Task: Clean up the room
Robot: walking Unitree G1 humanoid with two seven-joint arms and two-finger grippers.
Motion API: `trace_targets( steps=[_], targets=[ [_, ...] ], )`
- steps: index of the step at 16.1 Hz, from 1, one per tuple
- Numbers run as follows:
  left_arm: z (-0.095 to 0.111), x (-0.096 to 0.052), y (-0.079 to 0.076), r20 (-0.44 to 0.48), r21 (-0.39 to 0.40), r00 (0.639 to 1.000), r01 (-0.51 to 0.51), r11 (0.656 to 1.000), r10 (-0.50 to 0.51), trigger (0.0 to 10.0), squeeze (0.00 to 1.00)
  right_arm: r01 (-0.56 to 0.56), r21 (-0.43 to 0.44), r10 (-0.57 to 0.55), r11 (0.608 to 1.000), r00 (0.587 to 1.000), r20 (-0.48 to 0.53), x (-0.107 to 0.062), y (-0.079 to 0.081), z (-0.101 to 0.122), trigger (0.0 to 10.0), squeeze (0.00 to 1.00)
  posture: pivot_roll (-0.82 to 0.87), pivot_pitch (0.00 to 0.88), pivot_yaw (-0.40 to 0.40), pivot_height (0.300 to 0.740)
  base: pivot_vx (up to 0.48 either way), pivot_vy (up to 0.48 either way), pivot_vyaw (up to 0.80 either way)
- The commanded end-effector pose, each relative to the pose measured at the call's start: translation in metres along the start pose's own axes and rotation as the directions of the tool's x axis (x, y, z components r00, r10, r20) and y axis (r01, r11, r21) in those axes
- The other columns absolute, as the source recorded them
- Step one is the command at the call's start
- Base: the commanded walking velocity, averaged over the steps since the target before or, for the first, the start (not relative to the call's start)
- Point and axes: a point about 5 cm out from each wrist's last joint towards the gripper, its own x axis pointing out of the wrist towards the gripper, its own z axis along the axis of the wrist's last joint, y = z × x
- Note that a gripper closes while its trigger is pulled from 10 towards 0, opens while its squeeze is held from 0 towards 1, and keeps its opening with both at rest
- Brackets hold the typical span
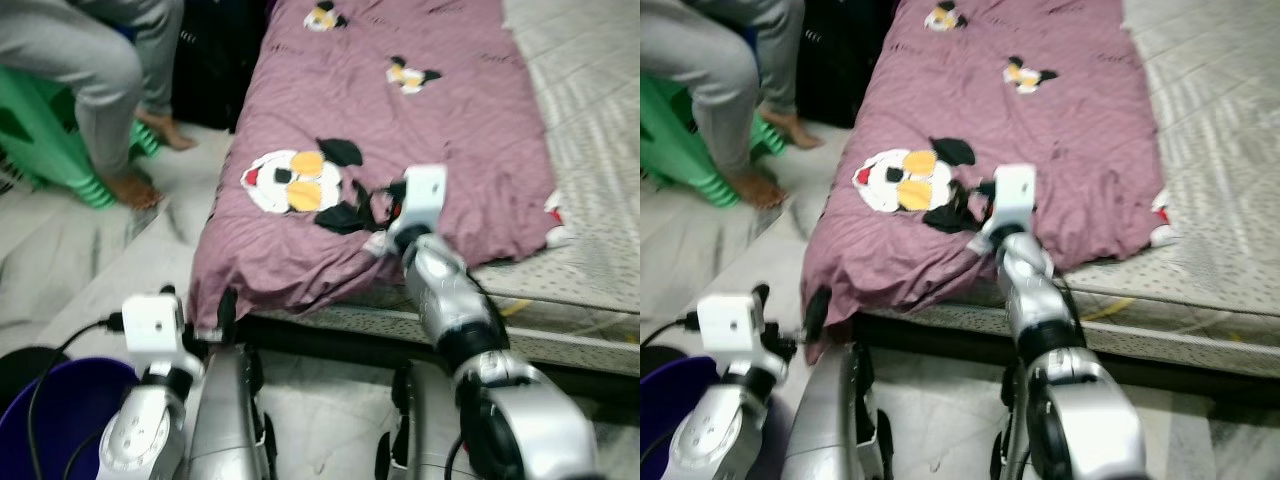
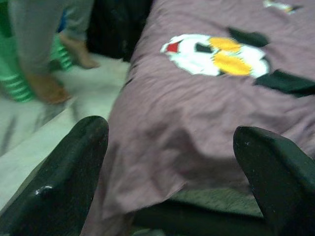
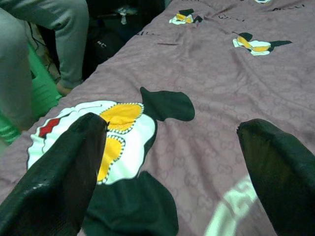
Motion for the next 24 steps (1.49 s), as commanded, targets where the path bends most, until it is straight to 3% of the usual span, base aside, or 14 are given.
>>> trace_targets(
  steps=[1,2,5,8,9,10,11,17,19,21,22,24],
  targets=[
    [0.003,-0.004,0.001,-0.009,0.020,1.000,0.005,1.000,-0.005,10.0,0.00,0.020,0.007,-0.020,1.000,0.999,-0.037,-0.001,0.002,-0.009,10.0,0.00,0.27,0.289,0.042,0.534,0.000,0.000,0.00],
    [0.004,-0.008,0.000,-0.015,0.023,1.000,0.005,1.000,-0.005,10.0,0.00,0.041,-0.007,-0.041,0.999,0.998,-0.046,0.001,0.003,-0.008,10.0,0.00,0.28,0.296,0.043,0.534,0.000,0.000,0.00],
    [0.007,-0.012,-0.002,-0.030,0.024,1.000,0.007,1.000,-0.006,10.0,0.00,0.180,-0.208,-0.215,0.961,0.964,-0.157,0.002,-0.009,-0.017,10.0,0.00,0.29,0.312,0.044,0.534,0.000,0.000,0.00],
    [0.007,-0.012,-0.002,-0.037,0.024,0.999,0.003,1.000,-0.003,10.0,0.00,0.245,-0.268,-0.292,0.932,0.944,-0.155,0.000,-0.024,-0.017,10.0,0.00,0.29,0.311,0.040,0.534,0.000,0.000,0.00],
    [0.007,-0.012,-0.002,-0.040,0.024,0.999,0.001,1.000,0.000,10.0,0.00,0.287,-0.296,-0.342,0.911,0.927,-0.155,-0.003,-0.036,-0.018,2.3,0.00,0.28,0.309,0.039,0.534,0.000,0.000,0.00],
    [0.007,-0.011,-0.002,-0.042,0.024,0.999,-0.001,1.000,0.002,10.0,0.00,0.326,-0.337,-0.393,0.884,0.906,-0.155,-0.007,-0.049,-0.020,0.0,0.00,0.28,0.306,0.036,0.534,0.000,0.000,0.00],
    [0.006,-0.010,-0.002,-0.044,0.021,0.999,-0.004,1.000,0.005,10.0,0.00,0.361,-0.354,-0.438,0.863,0.884,-0.164,-0.013,-0.063,-0.023,0.0,0.00,0.27,0.300,0.033,0.534,0.000,0.000,0.00],
    [0.007,0.000,-0.001,-0.034,0.005,0.999,-0.012,1.000,0.012,10.0,0.00,0.465,-0.371,-0.554,0.804,0.811,-0.185,-0.042,-0.102,-0.043,0.0,0.00,0.25,0.280,0.032,0.534,0.000,0.000,0.00],
    [0.007,0.003,0.000,-0.027,0.001,1.000,-0.012,1.000,0.012,10.0,0.00,0.528,-0.305,-0.595,0.793,0.780,-0.194,-0.063,-0.120,-0.056,0.0,0.00,0.22,0.267,0.034,0.534,0.000,0.000,0.00],
    [0.007,0.005,0.000,-0.025,-0.005,1.000,-0.010,1.000,0.009,10.0,0.00,0.540,-0.251,-0.588,0.803,0.785,-0.194,-0.076,-0.123,-0.065,0.0,0.00,0.21,0.264,0.037,0.534,0.000,0.000,0.00],
    [0.006,0.007,0.000,-0.024,-0.014,1.000,-0.007,1.000,0.006,10.0,0.00,0.545,-0.124,-0.559,0.829,0.808,-0.184,-0.090,-0.119,-0.072,0.0,0.00,0.19,0.259,0.042,0.534,0.000,0.000,0.00],
    [0.005,0.008,0.001,-0.027,-0.025,1.000,-0.006,1.000,0.005,10.0,0.00,0.542,0.015,-0.528,0.840,0.824,-0.207,-0.101,-0.111,-0.079,0.0,0.00,0.18,0.256,0.047,0.534,0.000,0.000,0.00]
  ],
)
